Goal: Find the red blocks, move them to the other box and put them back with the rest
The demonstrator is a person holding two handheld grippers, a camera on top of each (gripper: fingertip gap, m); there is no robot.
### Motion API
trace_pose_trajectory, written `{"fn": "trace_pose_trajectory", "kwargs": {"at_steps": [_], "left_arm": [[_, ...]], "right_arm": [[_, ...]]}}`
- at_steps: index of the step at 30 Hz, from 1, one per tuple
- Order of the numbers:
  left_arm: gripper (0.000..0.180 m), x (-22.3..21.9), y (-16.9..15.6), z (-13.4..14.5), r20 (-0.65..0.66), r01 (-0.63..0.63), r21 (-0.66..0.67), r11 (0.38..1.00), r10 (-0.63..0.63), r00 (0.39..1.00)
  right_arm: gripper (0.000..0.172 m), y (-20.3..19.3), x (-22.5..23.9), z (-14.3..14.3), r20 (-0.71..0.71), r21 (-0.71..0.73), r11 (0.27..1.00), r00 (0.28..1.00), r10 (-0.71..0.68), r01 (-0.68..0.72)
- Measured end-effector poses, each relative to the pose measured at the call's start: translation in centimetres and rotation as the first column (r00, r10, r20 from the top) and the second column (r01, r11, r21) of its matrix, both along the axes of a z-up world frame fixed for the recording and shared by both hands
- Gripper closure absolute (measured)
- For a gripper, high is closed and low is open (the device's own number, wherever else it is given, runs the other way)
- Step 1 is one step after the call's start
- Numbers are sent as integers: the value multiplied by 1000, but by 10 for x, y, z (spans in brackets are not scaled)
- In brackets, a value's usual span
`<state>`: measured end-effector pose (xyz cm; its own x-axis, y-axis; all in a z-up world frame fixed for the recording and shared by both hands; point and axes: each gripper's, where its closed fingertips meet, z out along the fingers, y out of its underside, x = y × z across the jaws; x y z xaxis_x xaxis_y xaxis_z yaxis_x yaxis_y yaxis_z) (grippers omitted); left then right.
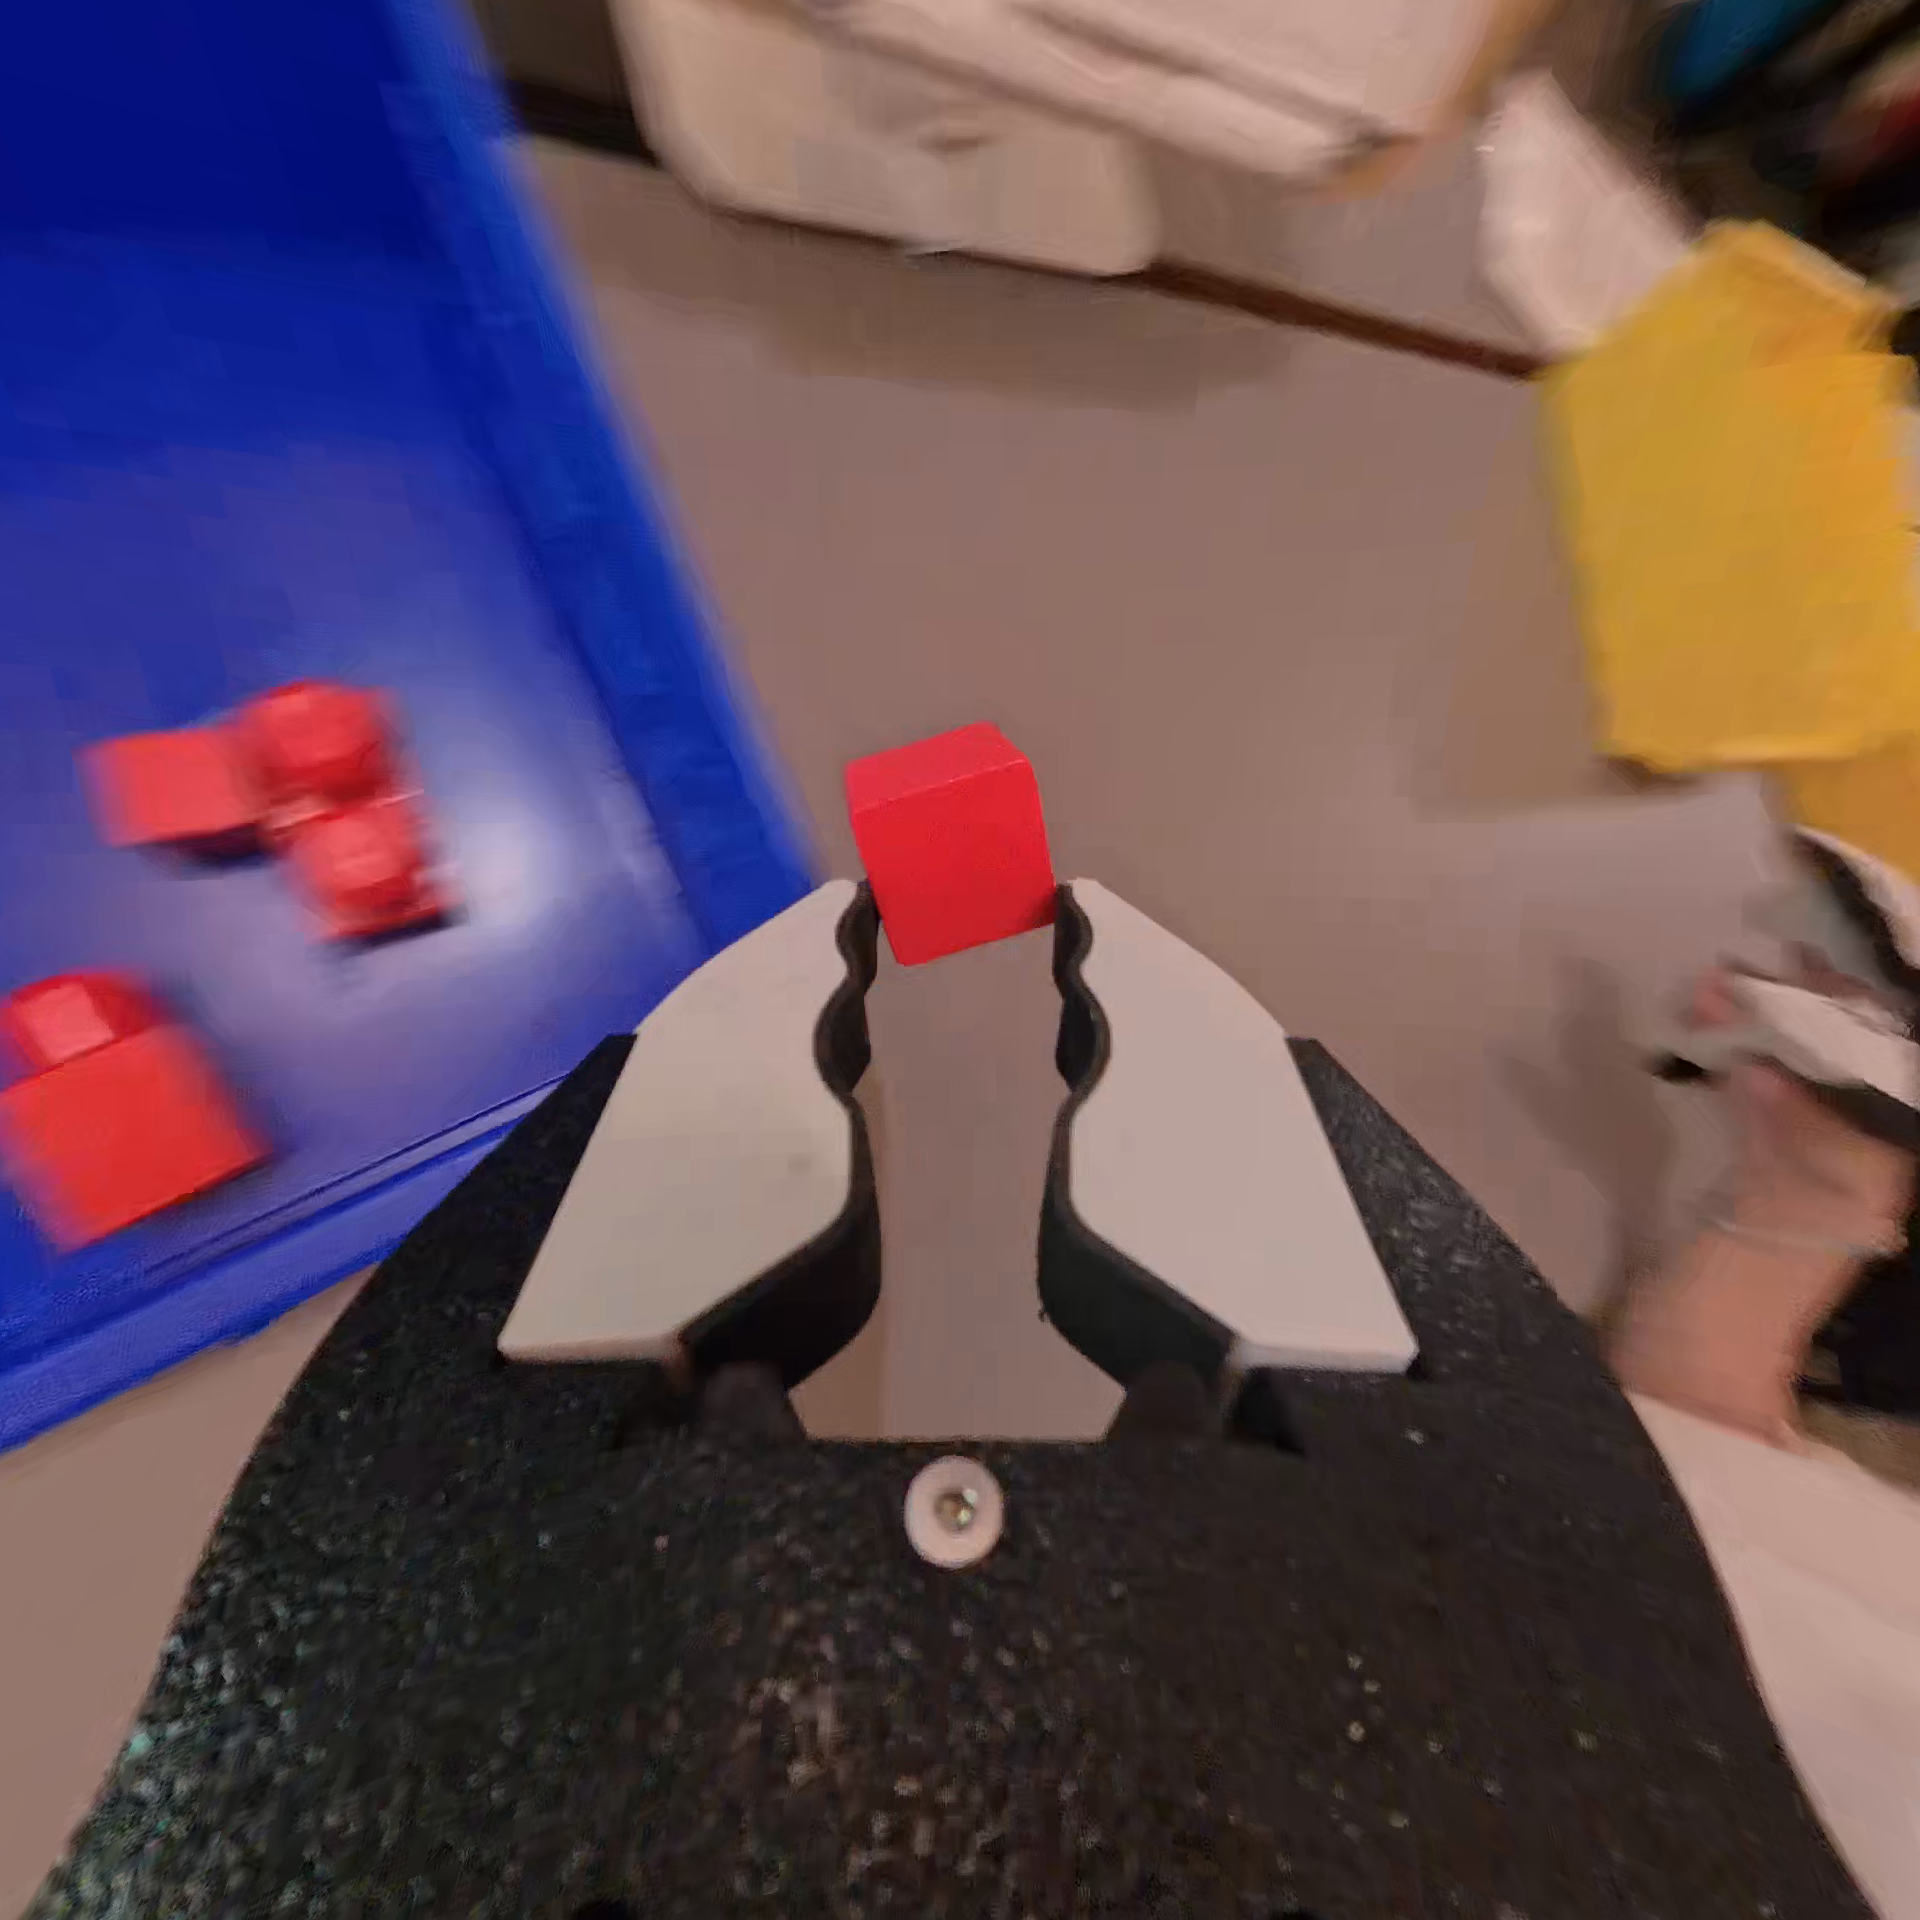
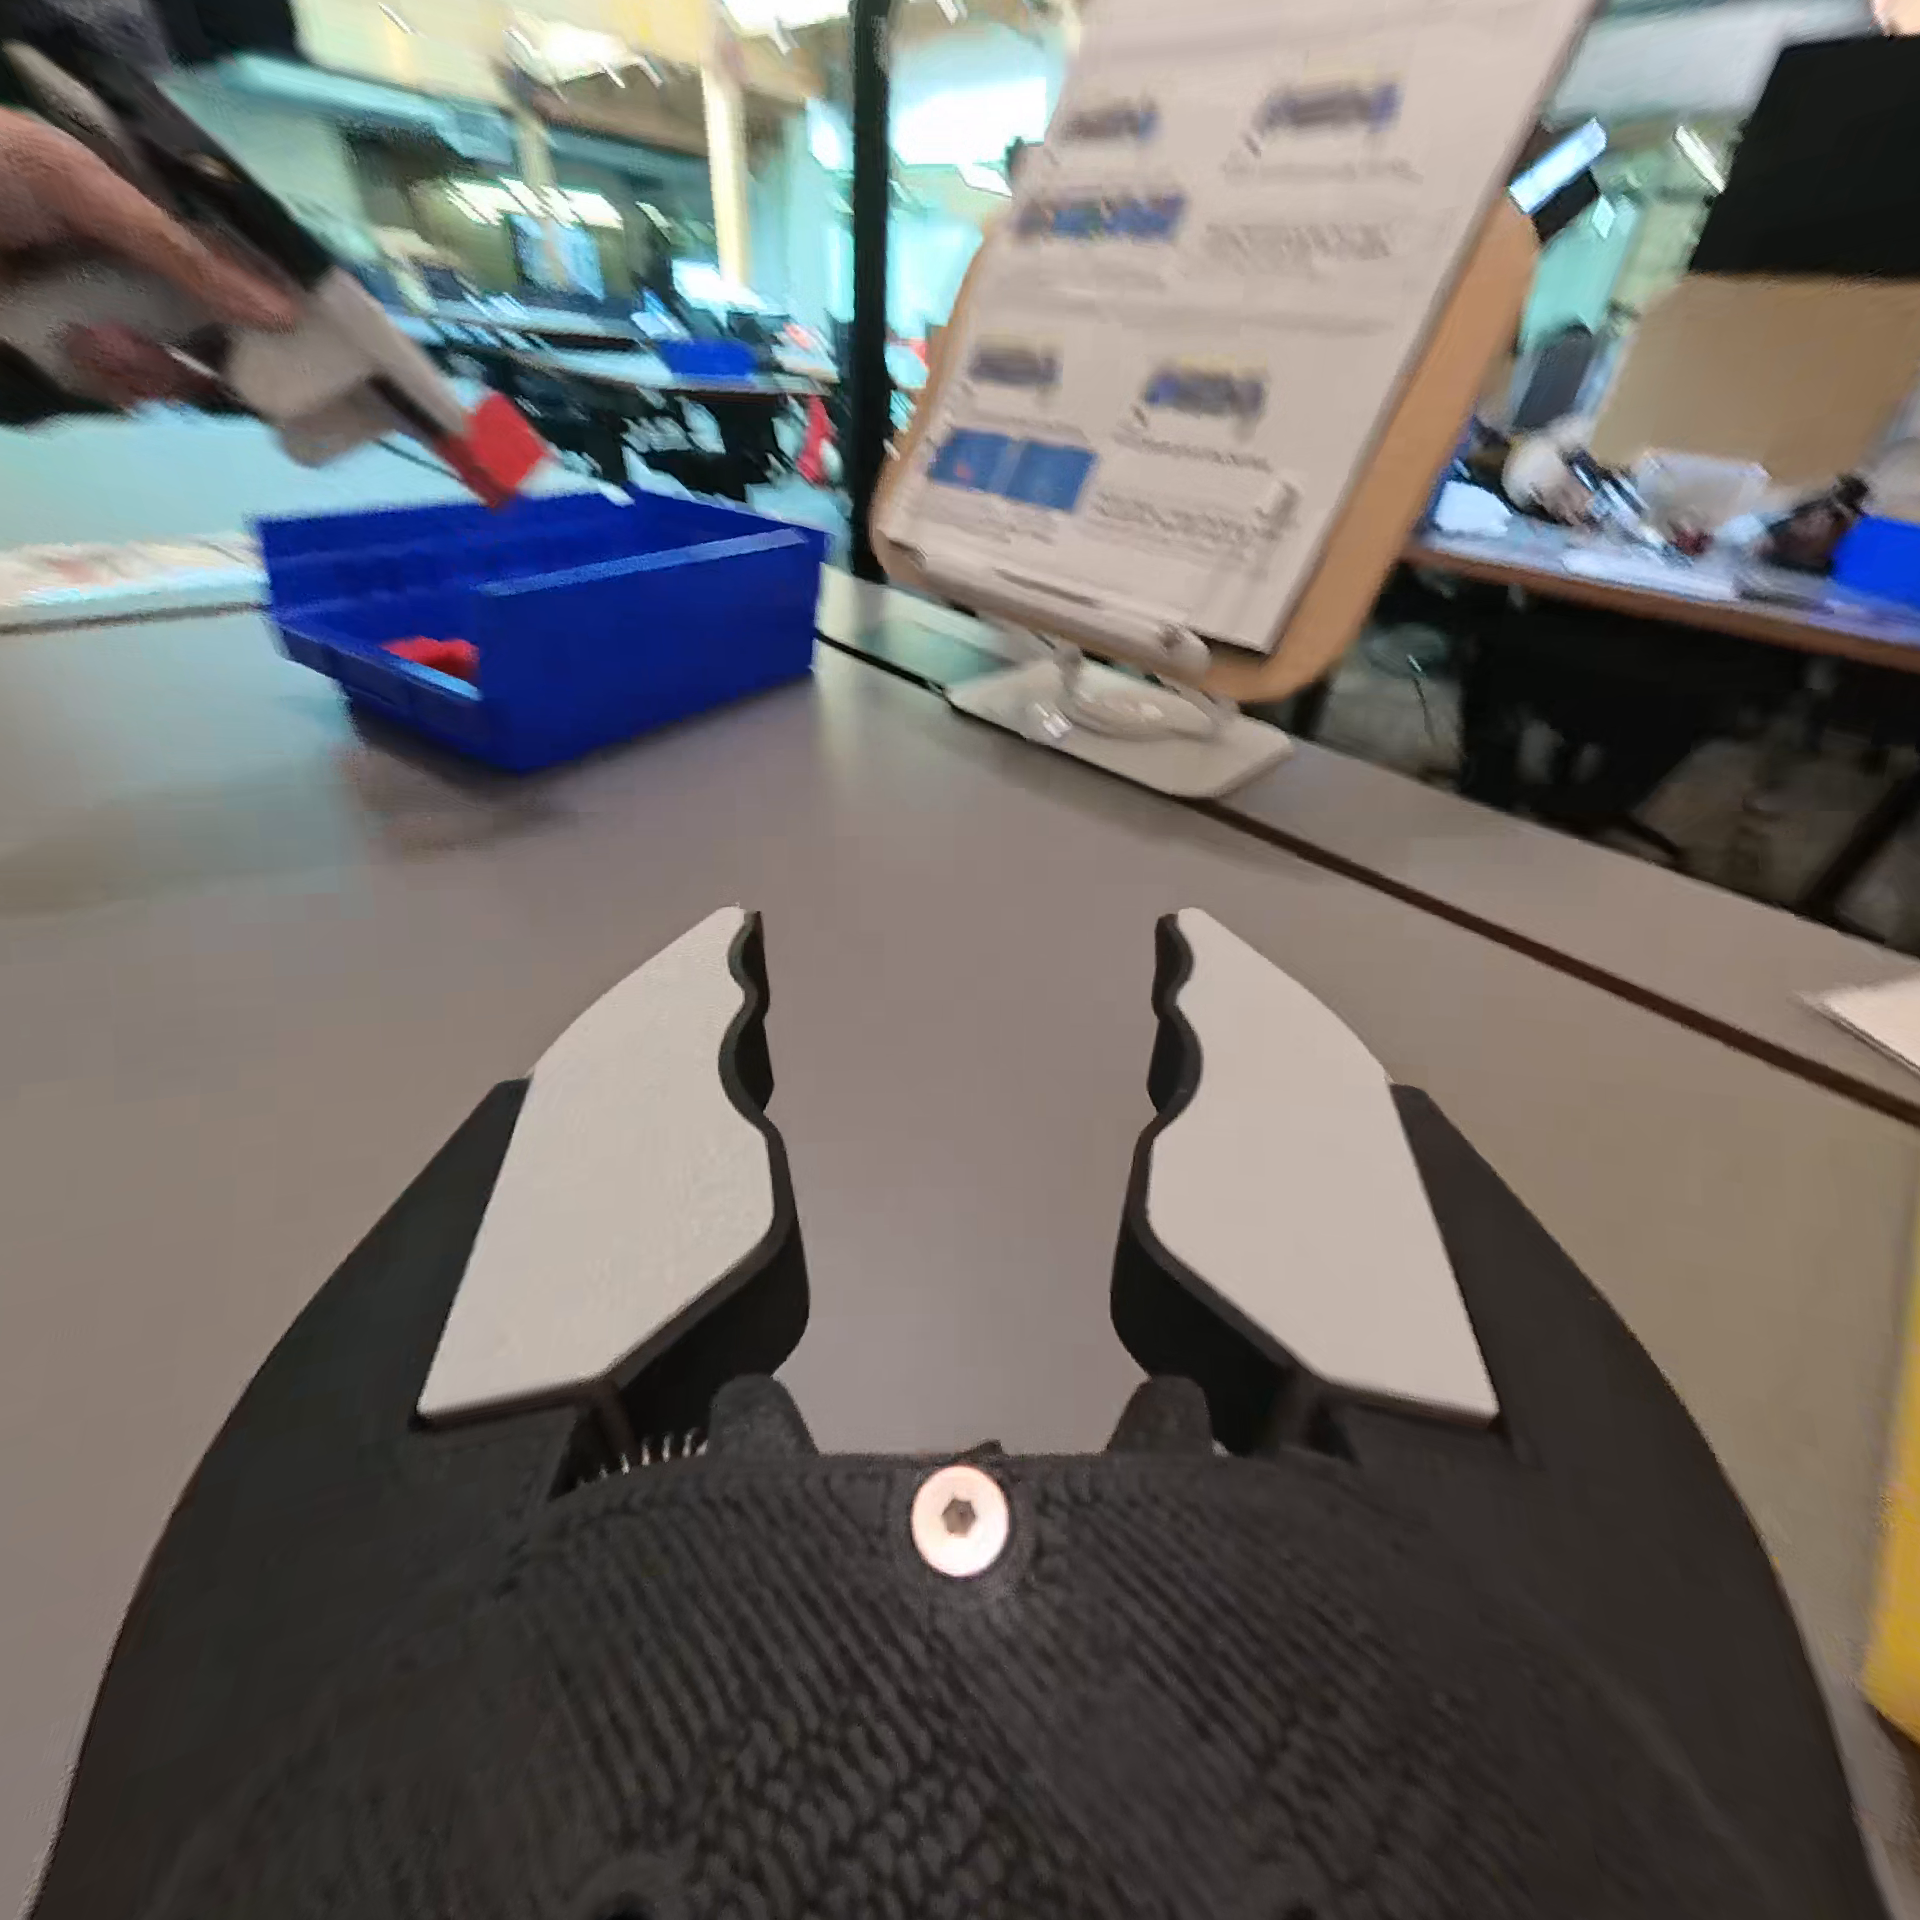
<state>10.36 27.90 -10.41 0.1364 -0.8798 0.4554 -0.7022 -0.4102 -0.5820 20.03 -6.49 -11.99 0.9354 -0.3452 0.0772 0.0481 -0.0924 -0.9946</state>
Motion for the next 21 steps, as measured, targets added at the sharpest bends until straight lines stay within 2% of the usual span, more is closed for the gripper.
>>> {"fn": "trace_pose_trajectory", "kwargs": {"at_steps": [2,4,7,10,13,16,20,21], "left_arm": [[148,9,-67,16,143,197,-88,976,-183,973],[148,15,-131,15,227,360,-159,919,-321,920],[148,21,-214,7,335,566,-283,774,-473,815],[148,19,-274,-7,383,693,-398,601,-577,721],[149,19,-309,-20,390,737,-472,483,-636,666],[149,20,-323,-16,433,746,-537,394,-630,645],[149,17,-330,-11,466,759,-557,338,-630,622],[149,16,-331,-11,466,759,-558,336,-629,622]], "right_arm": [[99,11,-17,11,21,91,990,994,107,-109],[98,20,-37,18,47,164,960,974,222,-227],[98,27,-53,23,105,186,935,952,287,-303],[99,27,-60,24,145,160,929,939,311,-333],[111,21,-65,21,192,131,920,920,342,-369],[116,15,-68,19,205,107,915,909,362,-389],[120,17,-68,13,222,54,926,908,354,-374],[138,18,-69,12,241,42,926,903,355,-376]]}}
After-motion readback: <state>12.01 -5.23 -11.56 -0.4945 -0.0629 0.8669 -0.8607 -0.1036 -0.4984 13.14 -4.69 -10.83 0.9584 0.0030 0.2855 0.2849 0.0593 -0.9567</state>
